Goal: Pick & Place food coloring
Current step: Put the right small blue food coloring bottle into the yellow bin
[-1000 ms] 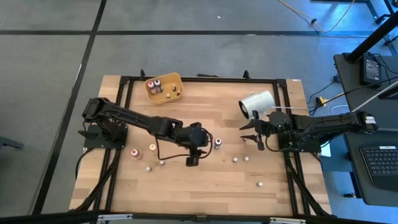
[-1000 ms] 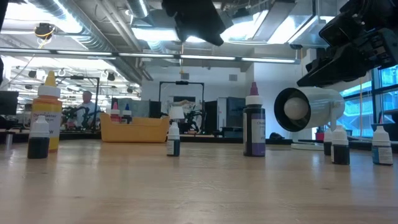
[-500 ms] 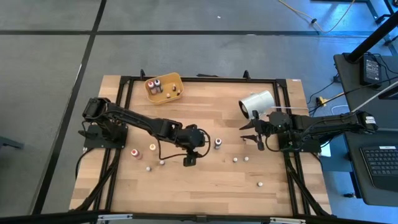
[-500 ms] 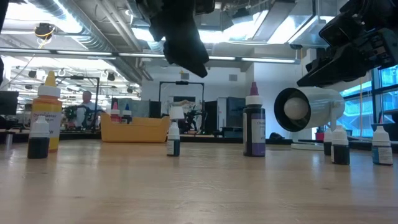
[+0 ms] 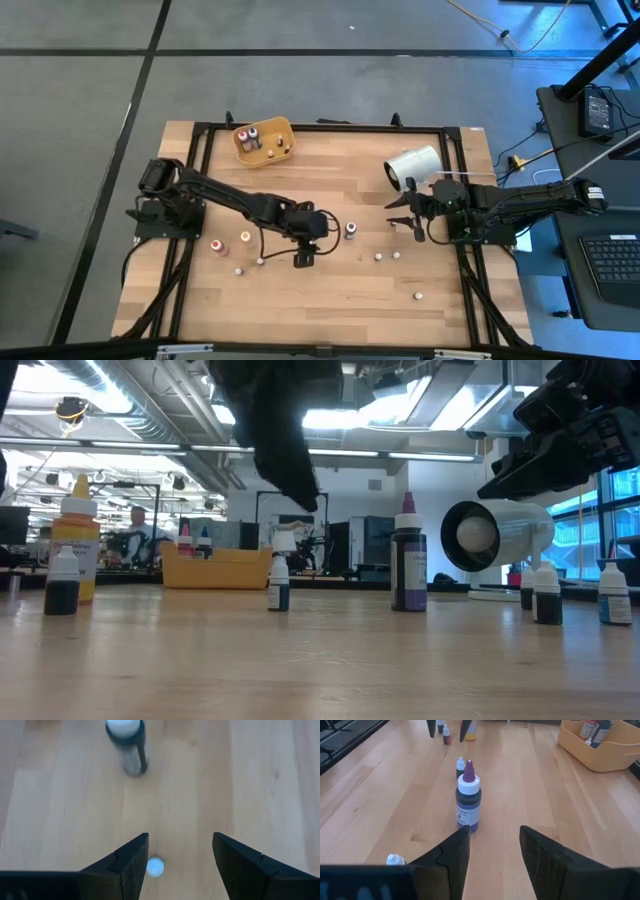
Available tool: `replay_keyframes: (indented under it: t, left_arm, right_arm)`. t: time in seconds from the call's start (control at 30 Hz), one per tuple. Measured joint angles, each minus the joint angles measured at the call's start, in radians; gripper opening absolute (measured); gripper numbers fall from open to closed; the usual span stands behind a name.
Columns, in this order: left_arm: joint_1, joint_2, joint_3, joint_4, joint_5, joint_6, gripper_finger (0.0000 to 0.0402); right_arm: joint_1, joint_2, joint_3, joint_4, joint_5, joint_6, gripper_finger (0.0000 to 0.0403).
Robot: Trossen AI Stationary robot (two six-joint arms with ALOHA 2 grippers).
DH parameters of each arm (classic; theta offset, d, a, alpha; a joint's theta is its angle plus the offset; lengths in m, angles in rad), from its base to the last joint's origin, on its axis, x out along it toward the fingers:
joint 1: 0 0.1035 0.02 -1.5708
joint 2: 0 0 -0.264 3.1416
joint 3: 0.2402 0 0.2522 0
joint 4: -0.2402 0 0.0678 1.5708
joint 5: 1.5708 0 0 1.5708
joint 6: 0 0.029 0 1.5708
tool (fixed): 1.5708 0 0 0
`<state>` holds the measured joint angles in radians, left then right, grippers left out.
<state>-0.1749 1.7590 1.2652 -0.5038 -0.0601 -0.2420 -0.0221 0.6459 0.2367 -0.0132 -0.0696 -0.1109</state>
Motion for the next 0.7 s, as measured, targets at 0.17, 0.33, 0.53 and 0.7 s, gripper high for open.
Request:
replay_keyframes:
  t: [0.17, 0.33, 0.53, 0.7]
  left_arm:
    - [0.000, 0.034, 0.000, -0.006, 0.007, 0.001, 0.0199]
    - [0.000, 0.065, 0.000, -0.027, -0.021, 0.016, 0.0185]
    - [0.000, 0.095, 0.000, -0.055, -0.032, -0.001, 0.0170]
    - [0.000, 0.110, 0.000, -0.058, -0.044, -0.006, 0.0165]
  right_arm:
    - [-0.001, 0.000, 0.000, -0.002, 0.000, -0.003, 0.0174]
    - [-0.001, 0.000, 0.000, -0.004, 0.000, -0.002, 0.0174]
    - [-0.001, 0.000, 0.000, -0.007, 0.000, -0.002, 0.0174]
    - [-0.001, 0.000, 0.000, -0.008, 0.000, -0.001, 0.0174]
